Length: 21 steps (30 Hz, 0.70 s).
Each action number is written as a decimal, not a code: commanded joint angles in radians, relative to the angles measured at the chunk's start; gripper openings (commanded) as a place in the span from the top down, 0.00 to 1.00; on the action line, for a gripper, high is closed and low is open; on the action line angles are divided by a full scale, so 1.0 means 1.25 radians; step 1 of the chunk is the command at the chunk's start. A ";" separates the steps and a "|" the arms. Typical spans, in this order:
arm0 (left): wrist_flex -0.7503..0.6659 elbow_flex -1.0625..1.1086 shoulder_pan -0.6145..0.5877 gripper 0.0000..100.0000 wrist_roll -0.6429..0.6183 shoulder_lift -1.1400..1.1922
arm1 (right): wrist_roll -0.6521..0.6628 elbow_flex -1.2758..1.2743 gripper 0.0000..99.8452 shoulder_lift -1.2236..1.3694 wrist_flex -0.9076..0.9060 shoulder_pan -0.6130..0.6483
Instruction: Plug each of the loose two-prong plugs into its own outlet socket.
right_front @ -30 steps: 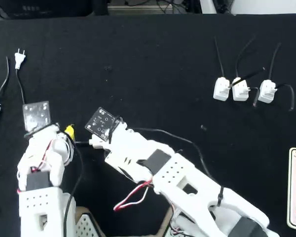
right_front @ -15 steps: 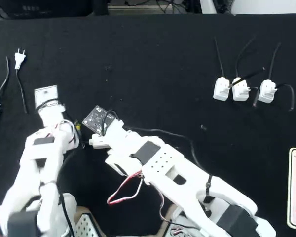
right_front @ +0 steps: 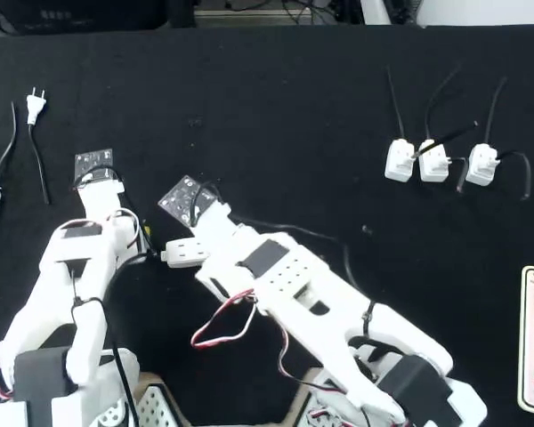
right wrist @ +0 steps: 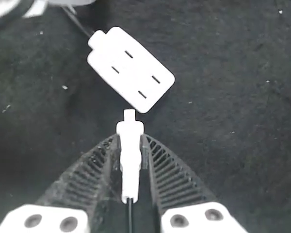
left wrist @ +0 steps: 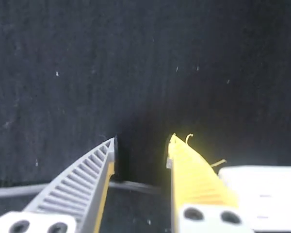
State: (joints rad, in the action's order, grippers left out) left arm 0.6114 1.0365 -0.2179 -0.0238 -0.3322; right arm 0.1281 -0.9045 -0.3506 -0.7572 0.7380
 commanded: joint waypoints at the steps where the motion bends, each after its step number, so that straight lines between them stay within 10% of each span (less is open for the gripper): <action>1: 0.071 -0.029 0.014 0.82 0.021 -0.017 | -0.001 0.048 0.99 0.002 0.028 -0.016; 21: 0.172 -0.030 0.095 0.82 0.155 -0.018 | 0.002 0.084 0.99 0.007 0.018 -0.074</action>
State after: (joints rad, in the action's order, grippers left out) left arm 0.8140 1.0012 -0.0706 0.1634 -0.3445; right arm 0.1281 -0.9030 -0.3414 -0.6928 0.6644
